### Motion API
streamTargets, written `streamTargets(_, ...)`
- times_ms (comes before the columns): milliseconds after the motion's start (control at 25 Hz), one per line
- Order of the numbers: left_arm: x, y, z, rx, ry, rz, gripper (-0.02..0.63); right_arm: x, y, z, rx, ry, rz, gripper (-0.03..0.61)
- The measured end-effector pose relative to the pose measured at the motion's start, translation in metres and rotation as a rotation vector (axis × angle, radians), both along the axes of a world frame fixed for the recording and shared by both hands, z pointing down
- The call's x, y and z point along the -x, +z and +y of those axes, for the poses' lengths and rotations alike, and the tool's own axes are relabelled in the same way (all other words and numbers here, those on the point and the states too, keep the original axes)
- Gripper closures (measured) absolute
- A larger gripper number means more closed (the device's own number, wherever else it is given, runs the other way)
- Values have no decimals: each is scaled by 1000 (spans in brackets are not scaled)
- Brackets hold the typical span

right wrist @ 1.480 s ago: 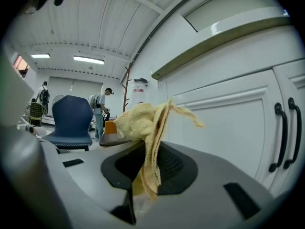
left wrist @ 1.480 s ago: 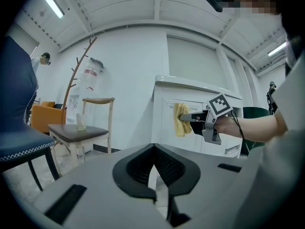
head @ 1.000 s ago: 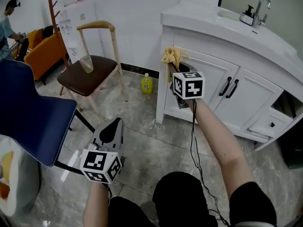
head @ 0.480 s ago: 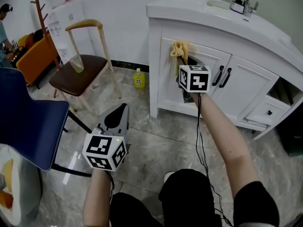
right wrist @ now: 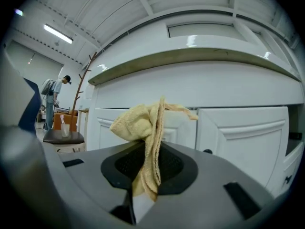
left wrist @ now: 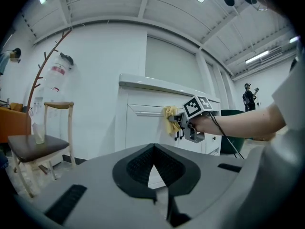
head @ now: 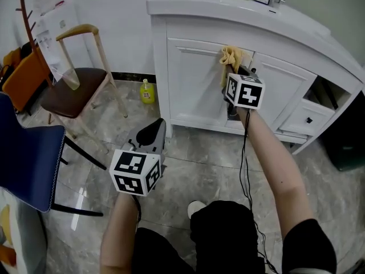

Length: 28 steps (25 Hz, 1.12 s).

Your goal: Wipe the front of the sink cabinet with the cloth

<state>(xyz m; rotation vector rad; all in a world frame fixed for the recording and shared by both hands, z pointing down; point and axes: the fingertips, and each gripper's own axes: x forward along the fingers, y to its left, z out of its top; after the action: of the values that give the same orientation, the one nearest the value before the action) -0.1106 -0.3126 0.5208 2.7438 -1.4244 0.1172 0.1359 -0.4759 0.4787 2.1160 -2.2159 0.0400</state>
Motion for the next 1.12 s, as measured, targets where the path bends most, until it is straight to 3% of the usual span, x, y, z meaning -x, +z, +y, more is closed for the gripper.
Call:
streamTargets(240, -12, 4, 6, 4, 22, -15, 597, -25, -2, 12, -14, 72, -53, 499)
streamTargets(400, 0, 7, 8, 19, -1, -10, 598, -15, -2, 17, -54, 64, -17, 499)
streamTargets(880, 57, 28, 9, 51, -109, -65, 597, 128, 34, -3, -65, -246, 125, 499)
streamTargets(1120, 89, 38, 3, 62, -176, -75, 597, 184, 69, -34, 17, -349, 97, 499)
